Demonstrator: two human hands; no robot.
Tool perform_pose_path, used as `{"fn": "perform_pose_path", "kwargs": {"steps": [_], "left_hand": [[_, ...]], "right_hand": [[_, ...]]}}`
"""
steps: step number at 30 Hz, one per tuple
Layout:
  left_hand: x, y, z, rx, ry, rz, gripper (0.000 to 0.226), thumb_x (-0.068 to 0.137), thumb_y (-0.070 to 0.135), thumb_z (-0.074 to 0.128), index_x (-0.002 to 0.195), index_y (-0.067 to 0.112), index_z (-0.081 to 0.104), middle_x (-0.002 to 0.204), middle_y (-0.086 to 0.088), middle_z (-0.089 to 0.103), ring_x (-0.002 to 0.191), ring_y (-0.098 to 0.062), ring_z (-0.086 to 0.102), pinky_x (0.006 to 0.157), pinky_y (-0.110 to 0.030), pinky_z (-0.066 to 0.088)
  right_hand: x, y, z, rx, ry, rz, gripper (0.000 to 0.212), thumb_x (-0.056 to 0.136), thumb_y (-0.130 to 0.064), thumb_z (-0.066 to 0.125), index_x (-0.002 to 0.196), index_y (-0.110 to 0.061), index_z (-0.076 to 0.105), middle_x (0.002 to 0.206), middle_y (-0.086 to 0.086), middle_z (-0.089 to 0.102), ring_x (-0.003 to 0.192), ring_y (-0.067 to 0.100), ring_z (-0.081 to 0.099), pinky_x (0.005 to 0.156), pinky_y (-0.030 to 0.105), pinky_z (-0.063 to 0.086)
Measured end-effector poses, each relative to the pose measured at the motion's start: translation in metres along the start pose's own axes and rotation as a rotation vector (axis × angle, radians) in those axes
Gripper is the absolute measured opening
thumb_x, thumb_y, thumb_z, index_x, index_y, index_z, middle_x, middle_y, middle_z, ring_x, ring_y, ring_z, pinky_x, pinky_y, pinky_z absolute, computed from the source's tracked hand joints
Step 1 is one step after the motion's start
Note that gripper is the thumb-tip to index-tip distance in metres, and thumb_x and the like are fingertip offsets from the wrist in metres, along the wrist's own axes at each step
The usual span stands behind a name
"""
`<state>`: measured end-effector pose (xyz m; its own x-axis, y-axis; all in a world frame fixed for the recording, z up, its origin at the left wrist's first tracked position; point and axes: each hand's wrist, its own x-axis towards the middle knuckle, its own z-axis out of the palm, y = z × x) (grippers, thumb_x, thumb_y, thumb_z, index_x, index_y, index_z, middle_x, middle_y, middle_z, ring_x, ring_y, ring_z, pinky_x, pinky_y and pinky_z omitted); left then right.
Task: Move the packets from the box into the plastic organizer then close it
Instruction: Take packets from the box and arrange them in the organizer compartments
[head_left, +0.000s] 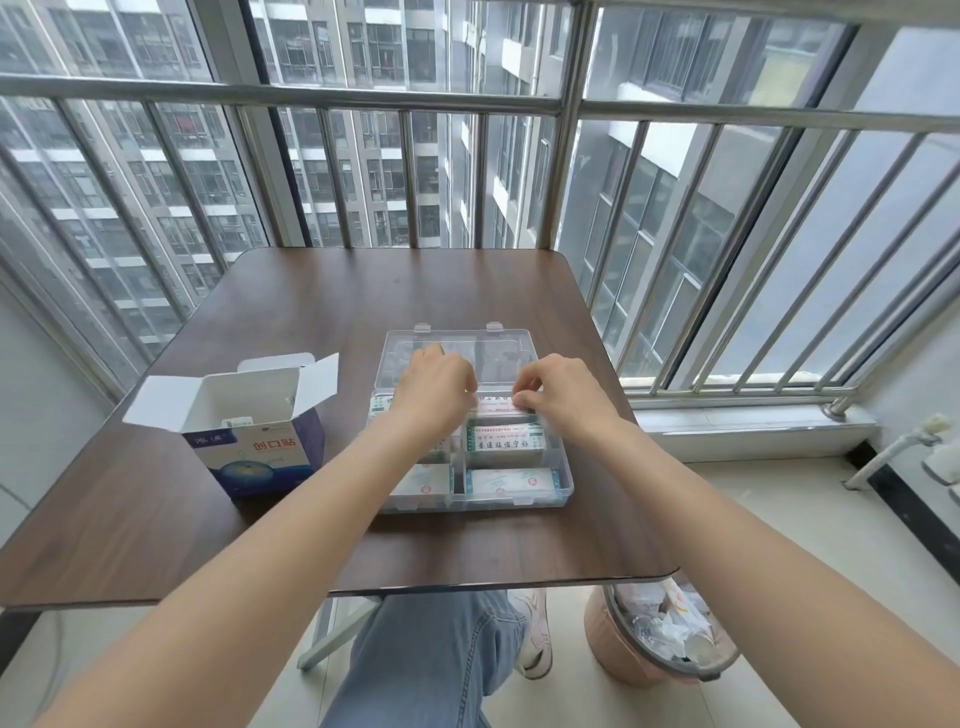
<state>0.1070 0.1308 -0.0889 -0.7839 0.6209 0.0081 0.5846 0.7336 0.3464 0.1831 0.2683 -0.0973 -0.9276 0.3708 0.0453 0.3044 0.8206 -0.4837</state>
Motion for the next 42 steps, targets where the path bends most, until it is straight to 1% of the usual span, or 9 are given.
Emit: {"fn": "perform_pose_path", "kwargs": {"steps": [5,11,15,19,23,27,33,38,42], "left_hand": [[-0.017,-0.003,-0.01,-0.12,0.056,0.05,0.025,0.097,0.016,0.046,0.118,0.012,0.059,0.117,-0.014,0.049,0.12,-0.029,0.038,0.098,-0.036,0.034],[-0.055,-0.018,-0.033,-0.258,0.367,0.255,0.03,0.088,-0.002,0.048,0.112,0.01,0.061,0.102,0.003,0.044,0.101,-0.018,0.048,0.084,-0.018,0.032],[-0.081,-0.059,-0.054,-0.144,0.458,0.227,0.05,0.072,0.005,0.053,0.122,0.011,0.056,0.118,-0.003,0.053,0.113,-0.025,0.043,0.096,-0.037,0.039],[-0.093,-0.107,-0.066,0.137,0.229,0.027,0.079,0.079,0.026,0.058,0.149,0.014,0.021,0.156,-0.002,0.018,0.143,-0.022,0.013,0.115,-0.04,0.016],[-0.102,-0.145,-0.078,0.345,-0.059,-0.154,0.097,0.084,0.038,0.06,0.151,0.018,-0.007,0.159,0.001,-0.007,0.146,-0.021,-0.011,0.114,-0.055,-0.005],[-0.112,-0.158,-0.088,0.343,-0.024,-0.102,0.098,0.08,0.043,0.064,0.151,0.018,0.001,0.156,-0.003,0.016,0.144,-0.023,0.014,0.115,-0.051,0.008],[-0.139,-0.16,-0.078,0.266,0.471,0.226,0.09,0.057,0.044,0.085,0.135,0.022,0.044,0.124,0.0,0.057,0.116,-0.026,0.049,0.086,-0.034,0.027],[-0.154,-0.145,-0.076,0.229,0.617,0.324,0.11,0.044,0.027,0.092,0.134,0.02,0.029,0.116,-0.006,0.062,0.108,-0.02,0.038,0.083,-0.038,0.038],[-0.161,-0.127,-0.081,0.251,0.68,0.377,0.108,0.045,0.025,0.092,0.136,0.014,0.033,0.116,-0.007,0.061,0.106,-0.021,0.04,0.08,-0.039,0.044]], "right_hand": [[-0.007,-0.01,-0.008,0.062,0.062,-0.009,0.013,0.088,-0.019,0.064,0.097,-0.013,0.071,0.103,0.001,0.067,0.091,0.016,0.058,0.083,0.03,0.046],[-0.02,-0.043,-0.012,0.102,0.07,-0.142,0.017,0.09,-0.023,0.06,0.098,-0.013,0.072,0.1,0.002,0.069,0.082,0.008,0.052,0.075,0.021,0.038],[-0.031,-0.088,-0.004,0.149,0.096,-0.311,0.023,0.092,-0.023,0.058,0.109,-0.011,0.068,0.106,0.005,0.067,0.09,0.01,0.056,0.075,0.015,0.033],[-0.033,-0.127,0.013,0.154,-0.046,-0.427,0.039,0.094,-0.03,0.055,0.131,-0.02,0.053,0.136,0.003,0.05,0.125,0.016,0.044,0.1,0.024,0.031],[-0.037,-0.147,0.027,0.056,-0.14,-0.443,0.04,0.096,-0.033,0.05,0.133,-0.02,0.052,0.149,0.0,0.036,0.135,0.017,0.034,0.109,0.029,0.024],[-0.047,-0.151,0.03,0.064,-0.135,-0.439,0.037,0.097,-0.031,0.048,0.128,-0.014,0.057,0.143,0.004,0.044,0.132,0.015,0.037,0.105,0.021,0.023],[-0.07,-0.141,0.038,0.062,0.054,-0.491,0.026,0.094,-0.02,0.055,0.117,-0.014,0.065,0.13,0.003,0.055,0.123,0.023,0.045,0.104,0.029,0.031],[-0.093,-0.148,0.026,0.092,0.249,-0.661,0.022,0.083,0.002,0.06,0.099,-0.007,0.071,0.109,0.009,0.064,0.104,0.029,0.058,0.092,0.038,0.047],[-0.104,-0.165,0.016,-0.05,0.129,-0.704,0.036,0.087,0.001,0.053,0.122,-0.004,0.059,0.131,0.015,0.051,0.119,0.029,0.05,0.101,0.034,0.041]]}}
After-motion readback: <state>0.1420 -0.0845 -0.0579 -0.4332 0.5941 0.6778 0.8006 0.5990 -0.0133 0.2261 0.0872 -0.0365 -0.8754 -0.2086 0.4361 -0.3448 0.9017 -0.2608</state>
